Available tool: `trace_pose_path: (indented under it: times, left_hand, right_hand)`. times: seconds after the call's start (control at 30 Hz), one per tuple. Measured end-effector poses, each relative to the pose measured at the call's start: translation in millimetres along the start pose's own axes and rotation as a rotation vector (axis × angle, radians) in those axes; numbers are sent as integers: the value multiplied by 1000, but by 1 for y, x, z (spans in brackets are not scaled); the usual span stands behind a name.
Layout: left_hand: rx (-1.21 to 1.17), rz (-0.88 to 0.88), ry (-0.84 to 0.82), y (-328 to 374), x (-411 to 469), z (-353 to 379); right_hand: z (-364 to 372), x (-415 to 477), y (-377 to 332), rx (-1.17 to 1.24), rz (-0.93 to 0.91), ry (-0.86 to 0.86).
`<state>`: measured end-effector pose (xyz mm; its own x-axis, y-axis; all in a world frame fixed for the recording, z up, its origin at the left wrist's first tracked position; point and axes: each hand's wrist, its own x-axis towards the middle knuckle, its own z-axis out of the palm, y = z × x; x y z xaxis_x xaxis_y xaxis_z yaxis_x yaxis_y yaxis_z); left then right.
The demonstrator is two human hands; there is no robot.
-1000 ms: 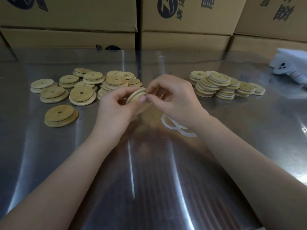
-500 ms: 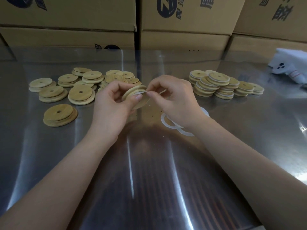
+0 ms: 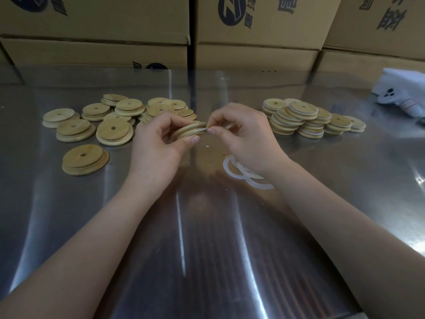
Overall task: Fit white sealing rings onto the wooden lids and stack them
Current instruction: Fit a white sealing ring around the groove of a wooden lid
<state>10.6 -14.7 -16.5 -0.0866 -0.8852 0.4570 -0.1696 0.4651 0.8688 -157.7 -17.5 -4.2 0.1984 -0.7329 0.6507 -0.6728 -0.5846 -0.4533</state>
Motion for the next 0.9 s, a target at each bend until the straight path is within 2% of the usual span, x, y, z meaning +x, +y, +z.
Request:
trace_pose_path:
  times: [0.2,0.63,0.9]
  left_hand:
    - [-16,-3,1,-2,-1,0]
    - [-65,9,-15,-8,0,-1]
    - [-176,-75,-25,-11,1,0]
  right_hand:
    - [-2,1,2,-20,-40,1]
    - [-5,1,1,77,55,-28]
    - [-5,1,2,203,131,-36]
